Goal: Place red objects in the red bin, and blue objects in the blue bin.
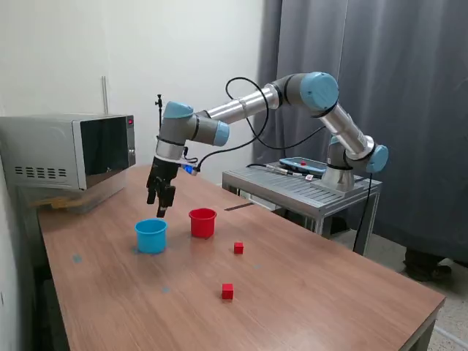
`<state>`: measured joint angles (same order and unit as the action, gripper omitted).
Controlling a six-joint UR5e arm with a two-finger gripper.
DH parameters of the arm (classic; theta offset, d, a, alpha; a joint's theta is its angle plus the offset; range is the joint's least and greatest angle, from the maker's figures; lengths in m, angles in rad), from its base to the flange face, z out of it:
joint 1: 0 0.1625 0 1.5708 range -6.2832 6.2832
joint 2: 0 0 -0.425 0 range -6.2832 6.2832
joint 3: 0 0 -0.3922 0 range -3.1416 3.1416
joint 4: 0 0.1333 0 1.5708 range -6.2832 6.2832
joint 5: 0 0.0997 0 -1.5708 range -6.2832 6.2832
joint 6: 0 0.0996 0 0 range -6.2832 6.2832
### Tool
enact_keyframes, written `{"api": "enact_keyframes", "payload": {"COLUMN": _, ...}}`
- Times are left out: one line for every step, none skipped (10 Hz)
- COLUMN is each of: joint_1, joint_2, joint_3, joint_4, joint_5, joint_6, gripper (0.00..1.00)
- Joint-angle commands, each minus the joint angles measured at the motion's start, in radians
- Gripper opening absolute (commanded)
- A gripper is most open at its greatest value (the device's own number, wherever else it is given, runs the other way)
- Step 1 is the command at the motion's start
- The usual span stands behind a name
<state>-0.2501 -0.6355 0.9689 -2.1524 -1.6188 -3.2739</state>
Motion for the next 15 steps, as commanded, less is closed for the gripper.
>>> {"api": "enact_keyframes", "payload": {"joint_1": 0.044, "joint_2": -0.073, "joint_3": 0.068, "joint_4": 0.005, "joint_5": 0.004, "joint_6": 0.005, "gripper": 1.0}}
{"api": "enact_keyframes", "payload": {"joint_1": 0.086, "joint_2": -0.104, "joint_3": 0.106, "joint_4": 0.005, "joint_5": 0.007, "joint_6": 0.005, "gripper": 1.0}}
{"api": "enact_keyframes", "payload": {"joint_1": 0.13, "joint_2": -0.122, "joint_3": 0.12, "joint_4": 0.008, "joint_5": 0.01, "joint_6": 0.014, "gripper": 1.0}}
{"api": "enact_keyframes", "payload": {"joint_1": 0.171, "joint_2": -0.136, "joint_3": 0.145, "joint_4": 0.009, "joint_5": 0.011, "joint_6": 0.055, "gripper": 1.0}}
{"api": "enact_keyframes", "payload": {"joint_1": 0.208, "joint_2": -0.141, "joint_3": 0.163, "joint_4": 0.011, "joint_5": 0.013, "joint_6": 0.075, "gripper": 1.0}}
{"api": "enact_keyframes", "payload": {"joint_1": 0.241, "joint_2": -0.141, "joint_3": 0.169, "joint_4": 0.011, "joint_5": 0.028, "joint_6": 0.077, "gripper": 1.0}}
{"api": "enact_keyframes", "payload": {"joint_1": 0.262, "joint_2": -0.145, "joint_3": 0.183, "joint_4": 0.011, "joint_5": 0.078, "joint_6": 0.077, "gripper": 1.0}}
{"api": "enact_keyframes", "payload": {"joint_1": 0.279, "joint_2": -0.154, "joint_3": 0.21, "joint_4": 0.011, "joint_5": 0.139, "joint_6": 0.079, "gripper": 1.0}}
{"api": "enact_keyframes", "payload": {"joint_1": 0.304, "joint_2": -0.156, "joint_3": 0.229, "joint_4": 0.011, "joint_5": 0.177, "joint_6": 0.089, "gripper": 1.0}}
{"api": "enact_keyframes", "payload": {"joint_1": 0.313, "joint_2": -0.156, "joint_3": 0.234, "joint_4": 0.011, "joint_5": 0.177, "joint_6": 0.109, "gripper": 1.0}}
{"api": "enact_keyframes", "payload": {"joint_1": 0.315, "joint_2": -0.153, "joint_3": 0.231, "joint_4": 0.011, "joint_5": 0.18, "joint_6": 0.115, "gripper": 1.0}}
{"api": "enact_keyframes", "payload": {"joint_1": 0.313, "joint_2": -0.141, "joint_3": 0.229, "joint_4": 0.011, "joint_5": 0.178, "joint_6": 0.153, "gripper": 1.0}}
{"api": "enact_keyframes", "payload": {"joint_1": 0.313, "joint_2": -0.119, "joint_3": 0.225, "joint_4": 0.013, "joint_5": 0.177, "joint_6": 0.158, "gripper": 1.0}}
{"api": "enact_keyframes", "payload": {"joint_1": 0.313, "joint_2": -0.107, "joint_3": 0.22, "joint_4": 0.013, "joint_5": 0.177, "joint_6": 0.158, "gripper": 1.0}}
{"api": "enact_keyframes", "payload": {"joint_1": 0.313, "joint_2": -0.09, "joint_3": 0.212, "joint_4": 0.013, "joint_5": 0.177, "joint_6": 0.158, "gripper": 1.0}}
